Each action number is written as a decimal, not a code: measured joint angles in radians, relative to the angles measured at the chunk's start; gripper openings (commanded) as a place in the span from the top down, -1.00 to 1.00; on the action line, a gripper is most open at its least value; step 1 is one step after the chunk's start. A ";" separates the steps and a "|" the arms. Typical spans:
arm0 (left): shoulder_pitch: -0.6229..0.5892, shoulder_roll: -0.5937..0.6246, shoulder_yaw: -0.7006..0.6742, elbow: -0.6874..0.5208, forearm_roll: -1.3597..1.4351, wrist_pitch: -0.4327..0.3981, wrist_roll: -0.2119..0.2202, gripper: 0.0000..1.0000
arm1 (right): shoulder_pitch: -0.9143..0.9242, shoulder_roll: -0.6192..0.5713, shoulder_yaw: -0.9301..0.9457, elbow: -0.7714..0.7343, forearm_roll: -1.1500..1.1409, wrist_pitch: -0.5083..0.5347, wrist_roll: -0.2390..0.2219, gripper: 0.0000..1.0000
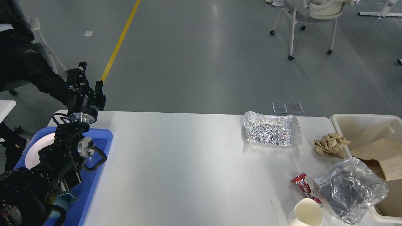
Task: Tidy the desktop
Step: 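Move the right gripper to the foil bundle and grasp it, then lift the foil bundle and drop it into the white bin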
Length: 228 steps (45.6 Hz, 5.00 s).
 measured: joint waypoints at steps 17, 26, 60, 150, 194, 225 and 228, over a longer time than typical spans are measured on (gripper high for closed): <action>0.000 0.000 0.000 0.000 0.000 0.000 0.000 -0.93 | 0.173 0.065 -0.149 0.010 -0.003 0.029 -0.305 -1.00; 0.000 0.000 0.000 0.000 0.000 0.000 0.000 -0.93 | 0.303 0.210 -0.163 0.016 -0.004 0.027 -0.593 -1.00; 0.000 0.000 0.000 0.000 0.000 0.000 0.000 -0.93 | 0.970 0.409 -0.442 0.584 -0.002 0.475 -0.591 -1.00; 0.000 0.000 0.000 0.000 0.000 0.000 0.000 -0.93 | 0.187 0.588 -0.264 0.036 -0.046 -0.055 -0.349 0.21; 0.000 0.000 0.000 0.000 0.000 0.000 0.000 -0.93 | 0.571 0.345 -0.195 0.273 0.014 0.231 -0.349 1.00; 0.000 0.000 0.000 0.000 0.000 0.000 0.000 -0.93 | 0.746 0.059 -0.301 0.312 0.011 0.213 -0.391 1.00; 0.000 0.000 0.000 0.000 0.000 0.000 0.000 -0.93 | 0.615 0.021 -0.297 0.214 0.015 0.161 -0.411 1.00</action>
